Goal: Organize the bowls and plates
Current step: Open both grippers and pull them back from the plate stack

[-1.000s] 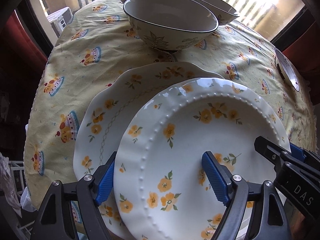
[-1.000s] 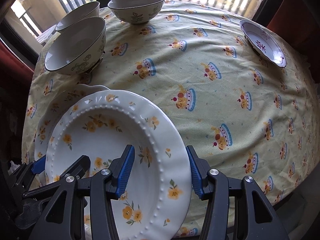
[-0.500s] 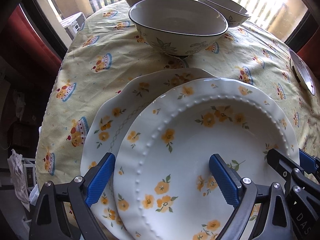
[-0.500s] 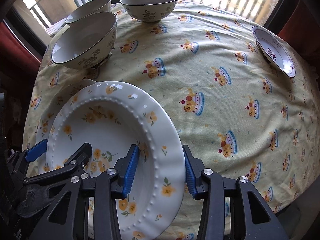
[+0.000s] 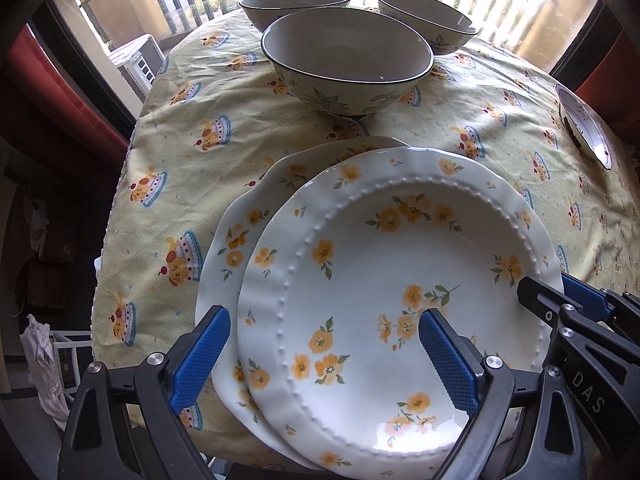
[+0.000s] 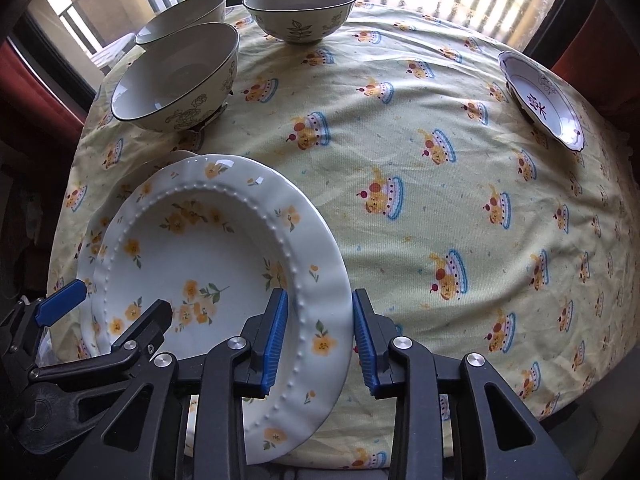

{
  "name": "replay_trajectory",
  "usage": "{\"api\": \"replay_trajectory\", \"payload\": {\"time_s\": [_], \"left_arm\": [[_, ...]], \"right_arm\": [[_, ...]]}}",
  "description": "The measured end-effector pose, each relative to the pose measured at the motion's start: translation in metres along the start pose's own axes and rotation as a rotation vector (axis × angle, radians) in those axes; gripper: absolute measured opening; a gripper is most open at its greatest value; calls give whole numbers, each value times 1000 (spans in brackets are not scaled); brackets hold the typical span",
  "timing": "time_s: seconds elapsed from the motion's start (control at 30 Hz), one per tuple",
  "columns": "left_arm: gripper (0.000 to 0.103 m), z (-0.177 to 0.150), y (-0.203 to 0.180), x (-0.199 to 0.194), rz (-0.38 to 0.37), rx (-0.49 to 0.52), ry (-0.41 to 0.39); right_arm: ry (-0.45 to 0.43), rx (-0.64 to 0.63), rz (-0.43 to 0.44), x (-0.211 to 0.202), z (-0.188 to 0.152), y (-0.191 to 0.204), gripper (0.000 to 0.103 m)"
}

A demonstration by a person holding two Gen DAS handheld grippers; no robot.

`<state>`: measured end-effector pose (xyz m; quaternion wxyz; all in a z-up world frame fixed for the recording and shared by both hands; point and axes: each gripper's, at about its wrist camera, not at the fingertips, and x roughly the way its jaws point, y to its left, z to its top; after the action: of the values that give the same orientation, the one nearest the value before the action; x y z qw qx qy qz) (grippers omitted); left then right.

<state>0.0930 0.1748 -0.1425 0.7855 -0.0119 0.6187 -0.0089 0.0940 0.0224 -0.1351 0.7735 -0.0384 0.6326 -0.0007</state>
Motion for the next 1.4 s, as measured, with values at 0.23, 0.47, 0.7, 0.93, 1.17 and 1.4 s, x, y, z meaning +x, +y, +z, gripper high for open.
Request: {"api": "replay_trajectory", "payload": {"time_s": [0.23, 0.47, 0.7, 0.93, 1.17, 1.4], "left_arm": [[96, -7, 19, 1, -15, 34, 8], [96, -6, 26, -1, -26, 73, -2], [96, -6, 25, -12, -35, 109, -28], [96, -1, 23, -32, -56, 131, -64], [96, 1, 11, -53, -68, 140, -117], [96, 1, -18, -61, -80, 132, -149]], "right_arm": [[25, 31, -1, 11, -7, 11, 37], [17, 79, -33, 14, -11, 17, 40], [1, 127, -47, 6, -14, 18, 40], [-52, 155, -53, -23, -17, 17, 44], [-123, 188, -60, -52, -17, 3, 55], [-195, 188, -43, -71, -16, -23, 65]]}}
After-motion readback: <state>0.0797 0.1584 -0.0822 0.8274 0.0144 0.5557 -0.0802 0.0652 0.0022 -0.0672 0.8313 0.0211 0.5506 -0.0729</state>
